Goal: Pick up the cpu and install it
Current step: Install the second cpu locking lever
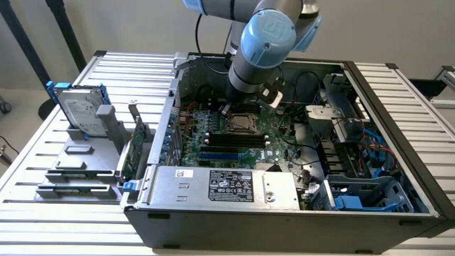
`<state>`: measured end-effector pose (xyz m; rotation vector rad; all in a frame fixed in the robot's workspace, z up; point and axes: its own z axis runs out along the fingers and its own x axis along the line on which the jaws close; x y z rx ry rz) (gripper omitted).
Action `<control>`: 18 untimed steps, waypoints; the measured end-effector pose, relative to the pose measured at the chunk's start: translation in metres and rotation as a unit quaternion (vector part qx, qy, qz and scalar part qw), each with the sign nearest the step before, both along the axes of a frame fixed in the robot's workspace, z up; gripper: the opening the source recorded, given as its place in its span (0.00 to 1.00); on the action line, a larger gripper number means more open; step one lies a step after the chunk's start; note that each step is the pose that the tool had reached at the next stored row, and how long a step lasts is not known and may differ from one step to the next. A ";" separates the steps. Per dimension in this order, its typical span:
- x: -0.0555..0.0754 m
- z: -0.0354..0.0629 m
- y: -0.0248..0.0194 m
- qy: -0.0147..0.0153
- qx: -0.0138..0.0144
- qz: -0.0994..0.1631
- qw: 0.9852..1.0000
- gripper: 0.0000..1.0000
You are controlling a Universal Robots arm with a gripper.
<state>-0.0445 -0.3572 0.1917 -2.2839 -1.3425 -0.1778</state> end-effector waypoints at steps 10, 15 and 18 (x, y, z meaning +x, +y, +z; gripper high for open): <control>0.000 0.0035 -0.0097 0.003 0.000 0.000 1.000 0.11; 0.000 0.0102 -0.0180 0.006 0.000 0.000 1.000 0.11; 0.000 0.0161 -0.0249 0.009 0.000 0.000 1.000 0.11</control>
